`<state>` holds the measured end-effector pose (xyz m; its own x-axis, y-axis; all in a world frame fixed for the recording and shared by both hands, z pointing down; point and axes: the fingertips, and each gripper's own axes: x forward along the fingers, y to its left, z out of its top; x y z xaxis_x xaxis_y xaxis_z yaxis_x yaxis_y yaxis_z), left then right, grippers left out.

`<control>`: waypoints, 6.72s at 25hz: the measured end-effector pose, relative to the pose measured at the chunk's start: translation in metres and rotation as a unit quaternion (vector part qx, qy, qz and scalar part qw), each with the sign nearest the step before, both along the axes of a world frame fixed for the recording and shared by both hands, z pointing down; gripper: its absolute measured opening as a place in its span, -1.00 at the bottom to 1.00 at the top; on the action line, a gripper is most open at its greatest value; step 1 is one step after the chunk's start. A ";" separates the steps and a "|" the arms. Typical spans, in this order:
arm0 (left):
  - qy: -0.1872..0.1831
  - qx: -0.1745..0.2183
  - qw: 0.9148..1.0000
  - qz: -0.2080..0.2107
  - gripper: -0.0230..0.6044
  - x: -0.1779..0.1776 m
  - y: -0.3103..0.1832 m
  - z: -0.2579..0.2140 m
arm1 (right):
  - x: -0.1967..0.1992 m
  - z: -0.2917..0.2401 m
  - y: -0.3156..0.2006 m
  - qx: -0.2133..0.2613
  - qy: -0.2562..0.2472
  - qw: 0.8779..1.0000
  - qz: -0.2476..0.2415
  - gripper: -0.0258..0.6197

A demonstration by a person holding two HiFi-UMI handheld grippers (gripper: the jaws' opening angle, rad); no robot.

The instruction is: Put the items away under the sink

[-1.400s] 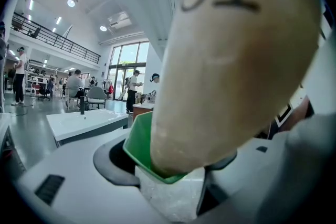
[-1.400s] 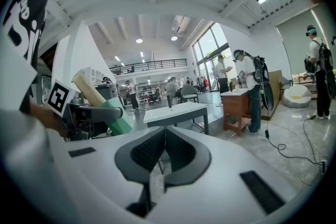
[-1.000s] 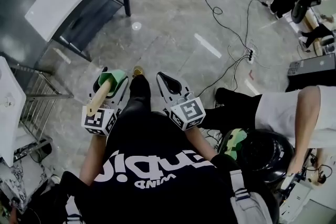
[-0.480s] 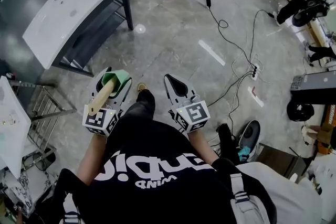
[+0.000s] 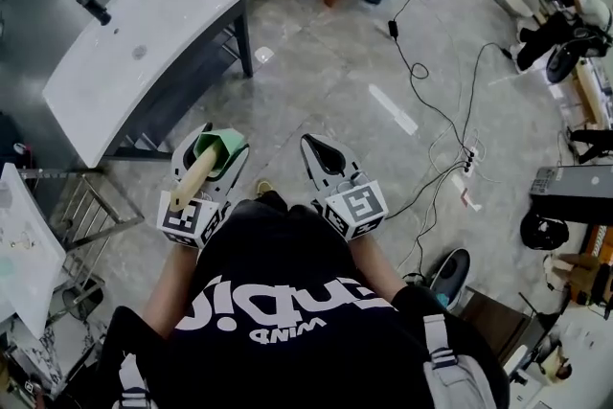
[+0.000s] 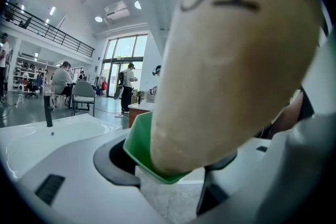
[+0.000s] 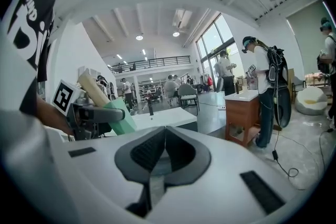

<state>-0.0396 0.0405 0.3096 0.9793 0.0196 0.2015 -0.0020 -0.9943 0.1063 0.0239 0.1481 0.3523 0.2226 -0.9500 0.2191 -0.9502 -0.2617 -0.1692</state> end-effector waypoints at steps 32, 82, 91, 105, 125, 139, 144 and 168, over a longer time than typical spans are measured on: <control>0.014 0.004 0.952 -0.306 0.13 0.034 -0.034 0.006 | 0.058 0.001 -0.100 -0.007 0.029 0.929 -0.369 -0.86; -0.030 -0.028 0.928 -0.371 0.13 0.024 -0.192 0.111 | 0.065 0.112 -0.278 -0.054 0.008 0.910 -0.411 -0.86; -0.036 -0.028 0.927 -0.372 0.13 0.027 -0.210 0.157 | 0.073 0.155 -0.295 -0.058 0.014 0.914 -0.402 -0.86; -0.010 -0.006 0.926 -0.378 0.13 0.048 -0.230 0.274 | 0.086 0.258 -0.321 -0.018 0.038 0.909 -0.415 -0.86; 0.018 0.020 0.934 -0.357 0.11 0.063 -0.238 0.446 | 0.096 0.425 -0.338 0.080 0.066 0.903 -0.418 -0.86; 0.007 0.030 0.938 -0.346 0.11 0.077 -0.226 0.511 | 0.094 0.487 -0.329 0.099 0.094 0.890 -0.436 -0.86; 0.016 0.029 0.939 -0.341 0.11 0.092 -0.230 0.508 | 0.100 0.475 -0.327 0.110 0.094 0.889 -0.435 -0.86; -0.013 0.055 0.920 -0.389 0.11 0.107 -0.366 0.502 | 0.112 0.454 -0.326 0.130 0.101 0.892 -0.421 -0.86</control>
